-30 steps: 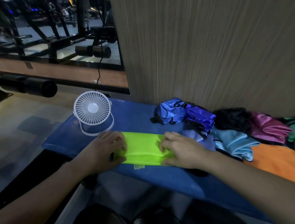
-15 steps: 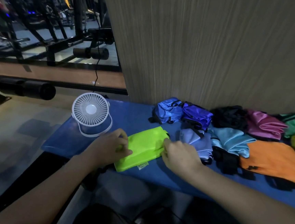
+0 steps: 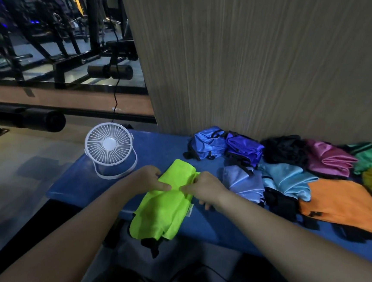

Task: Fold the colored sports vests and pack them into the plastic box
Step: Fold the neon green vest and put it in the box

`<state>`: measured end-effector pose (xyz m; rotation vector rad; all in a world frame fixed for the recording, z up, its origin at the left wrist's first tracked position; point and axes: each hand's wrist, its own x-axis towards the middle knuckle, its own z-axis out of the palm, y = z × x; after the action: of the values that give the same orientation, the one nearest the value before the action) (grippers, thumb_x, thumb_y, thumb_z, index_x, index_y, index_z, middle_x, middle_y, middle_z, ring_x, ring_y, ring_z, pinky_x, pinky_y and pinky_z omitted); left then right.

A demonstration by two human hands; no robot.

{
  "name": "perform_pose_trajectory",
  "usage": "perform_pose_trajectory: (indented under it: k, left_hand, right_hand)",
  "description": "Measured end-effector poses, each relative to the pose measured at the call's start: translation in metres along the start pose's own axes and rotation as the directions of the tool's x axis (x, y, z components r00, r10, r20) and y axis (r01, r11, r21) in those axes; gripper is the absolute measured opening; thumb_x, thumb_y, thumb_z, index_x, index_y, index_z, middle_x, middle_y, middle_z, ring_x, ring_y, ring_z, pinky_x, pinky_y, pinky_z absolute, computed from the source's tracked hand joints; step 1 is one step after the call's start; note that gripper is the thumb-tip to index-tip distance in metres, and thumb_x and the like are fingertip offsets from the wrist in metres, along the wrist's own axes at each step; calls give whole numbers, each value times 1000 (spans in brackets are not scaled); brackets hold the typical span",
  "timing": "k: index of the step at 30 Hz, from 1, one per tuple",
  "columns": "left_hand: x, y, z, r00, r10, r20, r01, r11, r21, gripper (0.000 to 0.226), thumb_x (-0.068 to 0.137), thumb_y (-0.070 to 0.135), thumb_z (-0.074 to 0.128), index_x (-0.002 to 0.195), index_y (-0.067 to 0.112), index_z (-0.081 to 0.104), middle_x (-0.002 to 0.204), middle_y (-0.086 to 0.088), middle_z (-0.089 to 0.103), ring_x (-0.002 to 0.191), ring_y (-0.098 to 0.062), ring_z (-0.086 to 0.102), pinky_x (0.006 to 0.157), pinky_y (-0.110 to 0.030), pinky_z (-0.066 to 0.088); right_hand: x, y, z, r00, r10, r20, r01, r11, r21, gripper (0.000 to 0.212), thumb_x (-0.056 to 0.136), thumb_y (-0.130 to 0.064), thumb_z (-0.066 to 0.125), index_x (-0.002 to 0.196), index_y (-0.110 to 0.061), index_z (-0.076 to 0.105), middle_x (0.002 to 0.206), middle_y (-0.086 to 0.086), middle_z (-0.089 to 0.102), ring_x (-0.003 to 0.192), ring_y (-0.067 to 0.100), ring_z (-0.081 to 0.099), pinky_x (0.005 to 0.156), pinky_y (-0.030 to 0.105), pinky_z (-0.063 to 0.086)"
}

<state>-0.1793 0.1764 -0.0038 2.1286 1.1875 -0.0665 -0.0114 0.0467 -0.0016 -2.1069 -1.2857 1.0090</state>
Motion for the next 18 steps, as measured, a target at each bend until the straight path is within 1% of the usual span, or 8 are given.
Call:
perform_pose_trajectory:
  k: [2,4,6,8,10,13,16,18]
  left_hand:
    - [11,1,-1,1000,-4,27,4,1000,0,83,39,67,74,89,1,70,82,-5,61,75,-16,59,66,-28,42]
    - [16,7,-3,996,-6,87,11,998,-58,65,52,51,86,93,3,75,85,-3,70,80,-17,66,68,-27,49]
    - [20,11,-3,993,2,121,19,985,-171,51,63,36,90,103,8,75,95,-5,74,86,-21,71,71,-32,55]
    - [24,12,-1,997,0,82,25,952,-305,45,74,24,88,112,9,71,91,-5,73,71,-18,68,55,-27,52]
    - [27,12,2,1000,-11,25,21,890,-455,35,83,13,81,115,9,68,83,-3,69,60,-12,62,49,-23,46]
    - [33,14,5,999,-7,-34,-14,809,-588,36,84,12,79,117,13,66,101,-8,70,82,-16,66,65,-30,53]
    - [39,13,10,998,19,-68,-57,791,-609,38,84,11,79,119,10,65,109,-15,71,89,-20,67,72,-33,54]
    - [38,10,8,997,41,-68,-74,790,-609,39,84,10,79,120,8,65,114,-16,72,91,-21,68,75,-32,55]
  right_hand:
    - [8,1,2,1000,9,0,-9,999,31,28,86,-30,70,84,-3,61,59,5,55,33,13,47,33,18,32]
    - [15,4,3,1000,19,2,-19,995,101,25,84,-23,69,96,-3,65,65,7,58,44,17,52,36,22,37]
    - [19,5,2,1000,15,8,-16,976,218,17,83,-16,70,97,-9,62,72,6,59,52,16,53,38,23,36]
    - [24,4,-5,999,52,11,-52,927,372,23,84,-9,71,101,-14,57,74,5,56,52,14,49,36,18,31]
    - [30,2,-15,994,102,27,-102,863,494,29,85,-5,71,106,-13,54,73,6,54,48,13,46,36,15,29]
    - [44,-1,-27,989,139,51,-144,827,543,18,84,0,69,98,-5,59,66,8,56,42,13,43,37,17,32]
    - [56,-2,-33,984,172,37,-166,836,523,23,83,3,69,105,6,63,60,10,54,38,13,44,35,20,38]
    - [60,0,-36,987,159,37,-154,832,534,30,85,8,64,115,8,60,68,14,59,38,14,53,36,24,47]
